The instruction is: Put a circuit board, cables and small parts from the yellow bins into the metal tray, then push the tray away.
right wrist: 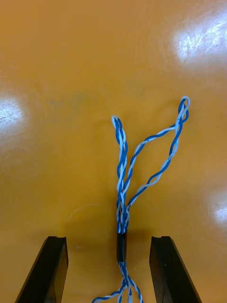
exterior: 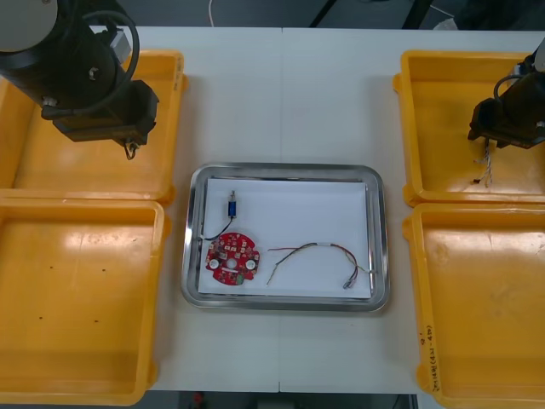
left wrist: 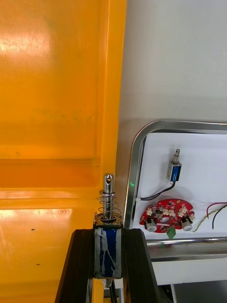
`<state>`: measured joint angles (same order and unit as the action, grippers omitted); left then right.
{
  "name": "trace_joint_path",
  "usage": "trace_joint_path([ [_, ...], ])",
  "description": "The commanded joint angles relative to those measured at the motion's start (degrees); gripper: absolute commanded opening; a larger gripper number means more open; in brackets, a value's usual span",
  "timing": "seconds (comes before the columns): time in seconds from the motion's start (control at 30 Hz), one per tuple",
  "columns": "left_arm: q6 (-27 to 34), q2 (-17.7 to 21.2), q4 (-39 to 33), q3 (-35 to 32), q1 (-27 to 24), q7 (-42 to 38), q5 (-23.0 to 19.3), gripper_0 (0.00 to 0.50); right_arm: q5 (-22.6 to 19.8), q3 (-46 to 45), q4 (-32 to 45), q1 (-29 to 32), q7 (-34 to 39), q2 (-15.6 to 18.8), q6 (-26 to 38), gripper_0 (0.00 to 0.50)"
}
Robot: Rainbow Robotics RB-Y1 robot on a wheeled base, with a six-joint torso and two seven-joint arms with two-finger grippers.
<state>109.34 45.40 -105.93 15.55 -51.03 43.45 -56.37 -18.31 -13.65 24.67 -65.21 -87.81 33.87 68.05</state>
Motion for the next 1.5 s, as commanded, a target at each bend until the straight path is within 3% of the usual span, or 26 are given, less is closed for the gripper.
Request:
trace_joint_path([
  [0.03, 0.0, 0.74, -1.74, -1.22, 0.31, 4.01, 0.64, 0.0, 0.55, -1.38, 0.64, 0.26, -2.01, -0.21, -0.46, 0.5],
  [0.93, -0.35, 0.83, -1.82, -1.22, 0.31, 3.74, 0.38, 0.0, -2.17, -1.29, 0.64, 2.98, -3.15, -0.73, -0.38, 0.498],
  [0.97, -0.26, 0.83, -1.82, -1.14, 0.4, 3.74, 0.38, 0.0, -2.44, -1.38, 0.64, 3.16, -3.24, -0.82, -0.46, 0.415],
  [1.03, -0.35, 0.74, -1.74, -1.22, 0.31, 3.74, 0.38, 0.0, -2.7, -1.38, 0.64, 3.25, -3.24, -0.82, -0.46, 0.129],
  [1.13, -0.35, 0.83, -1.82, -1.22, 0.31, 3.74, 0.38, 0.0, -2.7, -1.38, 0.64, 3.25, -3.51, -0.73, -0.46, 0.0],
  [1.5, -0.35, 0.83, -1.82, -1.14, 0.31, 3.57, 0.2, 0.0, -2.79, -1.29, 2.05, 3.25, -4.74, -0.73, 0.15, 0.0],
])
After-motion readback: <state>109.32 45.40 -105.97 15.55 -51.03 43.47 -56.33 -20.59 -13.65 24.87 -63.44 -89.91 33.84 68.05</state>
